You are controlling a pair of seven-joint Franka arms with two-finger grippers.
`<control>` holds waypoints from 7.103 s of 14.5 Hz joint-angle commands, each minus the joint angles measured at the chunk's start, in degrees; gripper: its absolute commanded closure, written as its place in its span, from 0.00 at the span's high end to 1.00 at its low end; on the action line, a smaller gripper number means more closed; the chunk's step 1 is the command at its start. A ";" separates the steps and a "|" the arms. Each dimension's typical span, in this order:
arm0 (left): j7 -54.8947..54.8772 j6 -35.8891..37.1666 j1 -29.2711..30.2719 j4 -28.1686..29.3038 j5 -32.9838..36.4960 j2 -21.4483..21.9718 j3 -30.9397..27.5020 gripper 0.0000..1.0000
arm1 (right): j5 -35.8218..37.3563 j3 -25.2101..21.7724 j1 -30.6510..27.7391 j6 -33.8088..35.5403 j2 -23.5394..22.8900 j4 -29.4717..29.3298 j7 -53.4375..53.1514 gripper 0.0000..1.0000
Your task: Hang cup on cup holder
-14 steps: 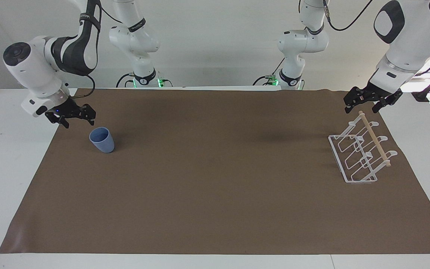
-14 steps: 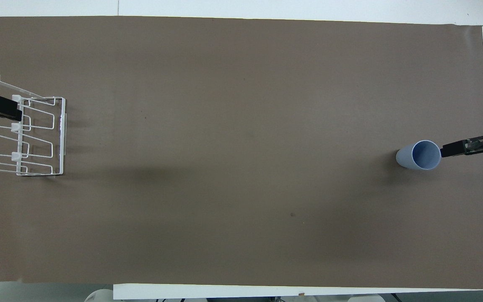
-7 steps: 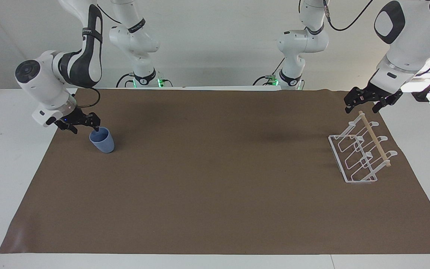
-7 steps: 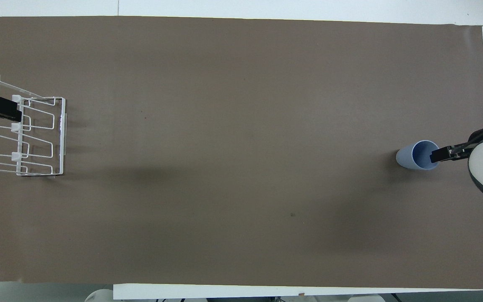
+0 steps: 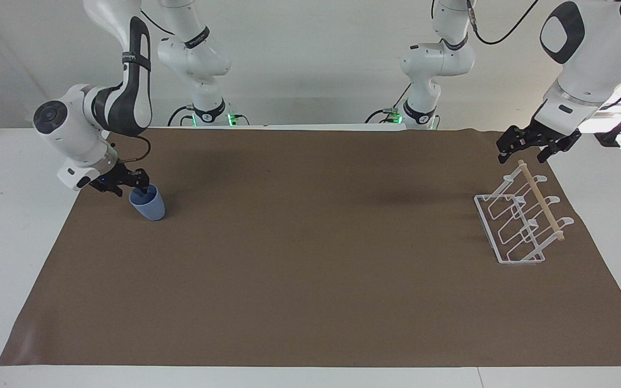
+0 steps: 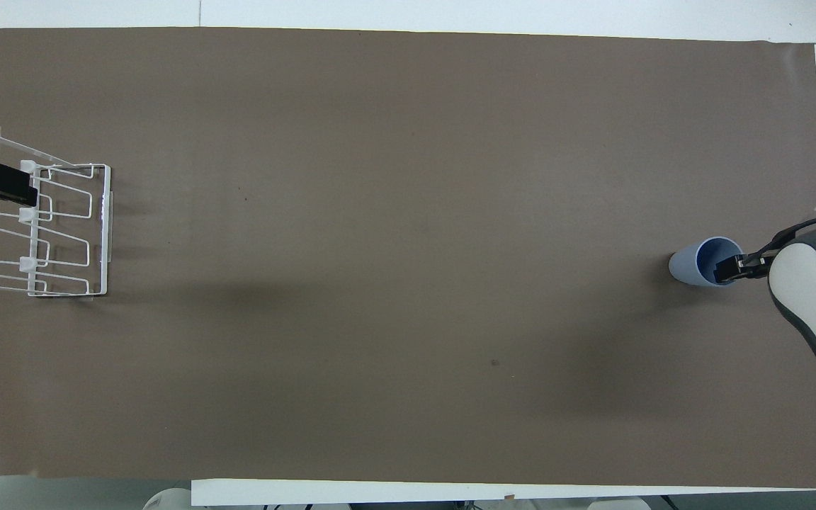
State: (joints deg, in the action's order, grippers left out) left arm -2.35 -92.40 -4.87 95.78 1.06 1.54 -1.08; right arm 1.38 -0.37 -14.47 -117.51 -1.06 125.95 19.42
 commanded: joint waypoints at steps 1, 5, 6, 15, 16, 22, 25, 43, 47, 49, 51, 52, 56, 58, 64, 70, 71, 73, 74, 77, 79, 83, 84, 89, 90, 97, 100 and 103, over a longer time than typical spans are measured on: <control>0.68 -0.50 0.38 2.13 0.97 1.89 0.20 1.00 | -0.59 0.28 -0.03 -1.23 -0.95 1.14 -0.53 0.30; 2.79 -1.03 0.38 2.13 0.97 1.89 0.20 1.00 | -0.50 0.28 -0.03 -0.97 -1.58 0.70 -0.18 0.00; 2.79 -0.85 0.47 2.13 0.97 1.89 0.20 1.00 | -0.41 0.28 -0.03 -0.44 -1.58 0.44 0.00 0.00; 36.86 -0.93 -2.25 13.03 -0.43 7.86 0.99 1.00 | -39.93 0.46 -0.56 35.57 -0.53 -15.30 6.70 0.00; 39.59 -1.55 -2.95 13.03 -3.92 7.86 0.91 1.00 | -42.66 0.46 -0.03 37.68 0.26 -13.90 4.85 0.00; 76.55 -8.13 -11.65 10.93 -12.46 6.72 0.99 1.00 | -67.35 1.25 15.23 31.34 2.02 -10.20 -17.64 0.00; 94.67 -9.82 -15.08 7.16 -17.13 4.80 0.99 1.00 | -75.45 1.25 28.58 10.54 1.24 -10.20 -22.49 0.00; 109.31 -16.31 -21.24 5.38 -25.40 -0.65 1.26 0.99 | -83.12 1.34 41.54 -7.03 -4.92 -14.94 -32.79 0.00; 107.74 -17.90 -21.94 5.38 -25.66 -1.54 1.26 0.99 | -82.33 1.34 41.37 -6.59 -4.92 -14.86 -32.78 0.00; 106.68 -17.81 -21.94 5.38 -25.67 -1.45 1.34 0.87 | -82.06 1.34 41.37 -6.59 -4.92 -14.85 -32.78 0.00; 102.92 -17.55 -22.11 5.30 -25.67 -1.54 1.35 0.60 | -82.06 1.34 41.37 -6.59 -4.92 -14.85 -32.78 0.00; 100.02 -17.46 -23.07 5.30 -25.67 -1.45 1.26 0.45 | -82.06 1.34 41.37 -6.50 -4.92 -14.85 -32.87 0.00; 95.34 -17.99 -24.23 5.21 -25.58 -1.45 1.26 0.00 | -81.98 1.34 41.37 -6.59 -4.83 -14.77 -32.87 0.00; 95.34 -17.99 -24.22 5.12 -25.58 -1.54 1.26 0.00 | -81.98 1.34 41.37 -6.59 -4.83 -14.77 -32.96 0.00; 95.69 -17.38 -23.43 4.94 -25.23 -1.71 1.17 0.00 | -76.83 0.90 38.40 2.78 -4.22 -14.85 -33.58 1.00; 96.48 -13.95 -20.27 4.94 -21.04 -1.81 0.64 0.00 | -54.42 0.90 26.18 27.30 2.09 -14.94 -32.87 1.00; 96.65 -12.47 -19.83 4.94 -17.09 -1.80 0.64 0.00 | -48.81 0.90 24.86 29.25 4.11 -14.94 -32.87 1.00; 96.66 -8.87 -19.31 5.03 -6.91 -1.63 0.64 0.00 | -35.90 0.90 24.49 29.70 8.77 -14.77 -33.05 1.00; 96.57 -7.37 -19.13 4.94 -1.38 -1.54 0.64 0.00 | -29.57 0.72 24.14 31.10 10.44 -14.77 -32.87 1.00; 96.57 -5.33 -17.63 4.86 14.45 -1.54 0.64 0.00 | -19.15 0.63 18.98 33.84 12.57 -15.11 -30.43 1.00; 96.74 -5.42 -16.67 4.59 23.94 -1.72 0.55 0.00 | -11.27 0.46 16.50 33.93 12.57 -15.64 -25.78 1.00; 97.70 -0.07 -17.10 3.98 45.76 -3.65 0.55 0.00 | 1.24 0.19 15.01 29.29 11.87 -18.54 -20.22 1.00; 99.54 2.03 -17.45 4.24 50.05 -4.35 0.64 0.00 | 1.87 0.28 13.69 28.75 11.87 -19.50 -20.22 1.00; 110.25 9.43 -18.86 4.15 66.94 -13.04 0.64 0.00 | 1.60 0.19 9.56 29.09 6.34 -30.21 -19.87 1.00; 112.19 9.52 -18.69 4.07 69.23 -15.06 0.64 0.00 | 1.78 0.19 9.20 29.18 5.46 -32.06 -19.69 1.00; 120.30 10.49 -17.02 2.31 76.02 -23.25 0.64 0.00 | 1.25 -4.81 12.98 33.84 2.46 -36.39 -19.69 1.00; 121.88 10.40 -15.88 2.48 76.90 -24.12 0.64 0.00 | 1.70 -4.55 13.24 35.77 2.73 -36.04 -19.86 1.00; 124.16 10.31 -15.79 2.83 76.90 -25.18 0.73 0.00 | 1.87 -4.46 13.59 35.77 3.78 -34.19 -19.95 1.00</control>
State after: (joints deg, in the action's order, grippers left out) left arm 120.04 -83.23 -20.83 99.33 76.90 -22.03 -0.71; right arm 2.24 -4.65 -1.20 -82.19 1.62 90.61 -1.41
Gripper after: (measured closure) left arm 0.313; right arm 0.000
